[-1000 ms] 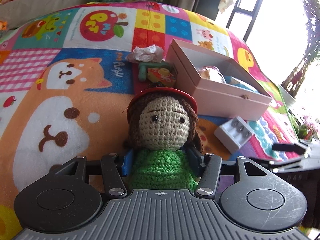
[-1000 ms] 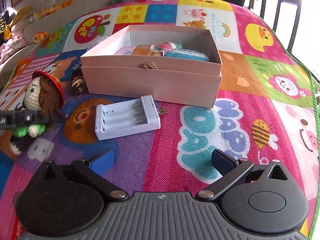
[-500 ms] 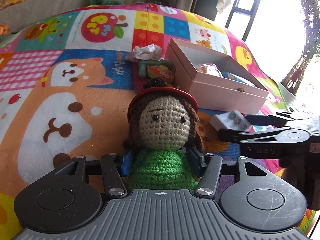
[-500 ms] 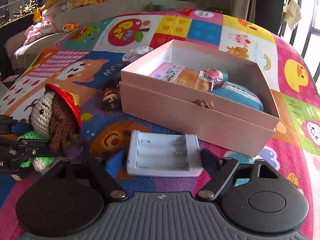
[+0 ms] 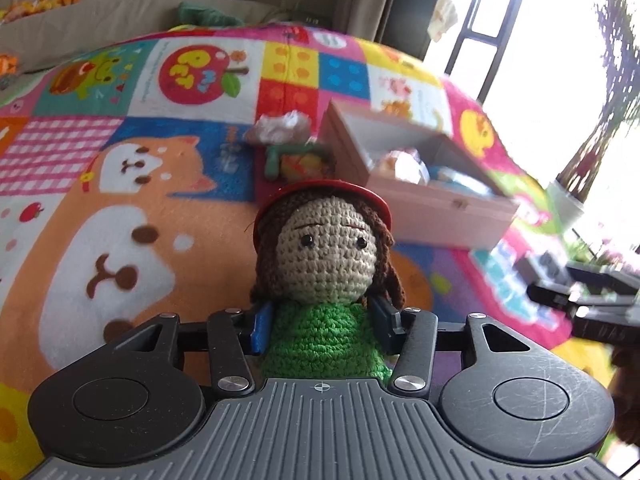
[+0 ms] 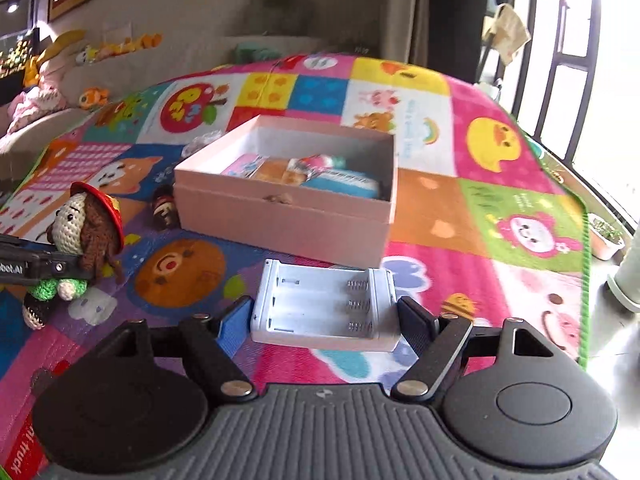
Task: Organize objects
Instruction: 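Carry the charger toward the pink box with right tool while left tool holds the doll, then lower the doll into the box with left tool while right tool drops the charger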
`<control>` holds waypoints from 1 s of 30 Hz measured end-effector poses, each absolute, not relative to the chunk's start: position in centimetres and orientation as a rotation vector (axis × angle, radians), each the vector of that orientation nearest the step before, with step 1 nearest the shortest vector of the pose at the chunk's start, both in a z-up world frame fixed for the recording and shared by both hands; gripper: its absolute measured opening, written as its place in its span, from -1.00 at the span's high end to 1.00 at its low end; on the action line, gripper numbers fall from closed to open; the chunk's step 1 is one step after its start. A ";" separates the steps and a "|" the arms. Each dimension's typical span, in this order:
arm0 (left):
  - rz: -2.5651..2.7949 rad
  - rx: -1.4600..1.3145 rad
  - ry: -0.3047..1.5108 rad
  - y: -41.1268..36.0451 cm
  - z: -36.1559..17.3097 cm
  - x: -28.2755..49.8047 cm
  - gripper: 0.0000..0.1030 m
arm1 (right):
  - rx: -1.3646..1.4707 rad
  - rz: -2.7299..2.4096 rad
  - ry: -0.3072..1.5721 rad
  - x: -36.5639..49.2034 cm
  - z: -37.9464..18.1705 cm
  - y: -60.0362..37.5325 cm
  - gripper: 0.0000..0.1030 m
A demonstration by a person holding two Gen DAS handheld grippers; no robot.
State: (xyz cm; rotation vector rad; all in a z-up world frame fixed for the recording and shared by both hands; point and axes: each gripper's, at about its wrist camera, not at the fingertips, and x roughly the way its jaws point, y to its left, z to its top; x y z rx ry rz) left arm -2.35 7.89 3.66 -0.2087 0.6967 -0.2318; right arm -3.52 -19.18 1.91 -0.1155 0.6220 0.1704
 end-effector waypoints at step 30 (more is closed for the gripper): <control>-0.232 -0.170 0.531 -0.1 8.6 7.7 -0.09 | -0.003 0.092 0.551 -3.9 1.5 -23.5 -0.51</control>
